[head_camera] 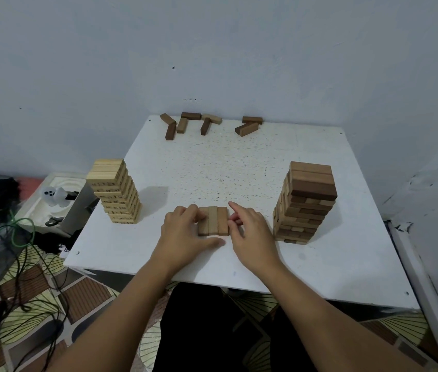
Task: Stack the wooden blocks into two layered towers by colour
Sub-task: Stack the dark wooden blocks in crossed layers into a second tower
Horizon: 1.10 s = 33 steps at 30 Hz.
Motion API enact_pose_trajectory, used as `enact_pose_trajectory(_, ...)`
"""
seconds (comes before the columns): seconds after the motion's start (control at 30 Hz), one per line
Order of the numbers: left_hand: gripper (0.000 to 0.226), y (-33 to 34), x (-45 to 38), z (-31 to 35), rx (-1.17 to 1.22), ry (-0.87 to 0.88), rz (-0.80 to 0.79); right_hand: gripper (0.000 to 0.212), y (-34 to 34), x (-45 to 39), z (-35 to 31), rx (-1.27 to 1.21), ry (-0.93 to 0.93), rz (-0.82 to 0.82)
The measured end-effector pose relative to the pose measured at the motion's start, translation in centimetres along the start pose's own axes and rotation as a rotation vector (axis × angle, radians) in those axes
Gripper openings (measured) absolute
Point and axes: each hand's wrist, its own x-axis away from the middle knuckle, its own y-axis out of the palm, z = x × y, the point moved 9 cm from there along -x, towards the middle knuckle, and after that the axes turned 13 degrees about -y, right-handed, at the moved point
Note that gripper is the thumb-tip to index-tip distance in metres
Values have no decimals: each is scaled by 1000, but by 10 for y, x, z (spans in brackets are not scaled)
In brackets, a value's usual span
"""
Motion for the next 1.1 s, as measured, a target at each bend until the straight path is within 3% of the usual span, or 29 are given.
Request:
enact_pose_trajectory(0.13,74,-11,-15,-3,48,-67,-254,50,1,0,2,20,34,-24)
enact_pose_trajectory(0.3,97,-9,-25,1,-5,-83,-385,74,5,-5,-1,15,94,-202)
enact_pose_trajectory(0.43,80,-8,-29,0,22,-83,-378,85,11,-9,-3,22,111,-386)
enact_pose_trajectory(0.57,67,-7,-29,0,51,-81,-371,77,11,-12,-2,22,101,-397)
enact_pose_trajectory(1.1,60,-10,-28,2,88,-8,-343,71,4,-29,-4,119,59,-497)
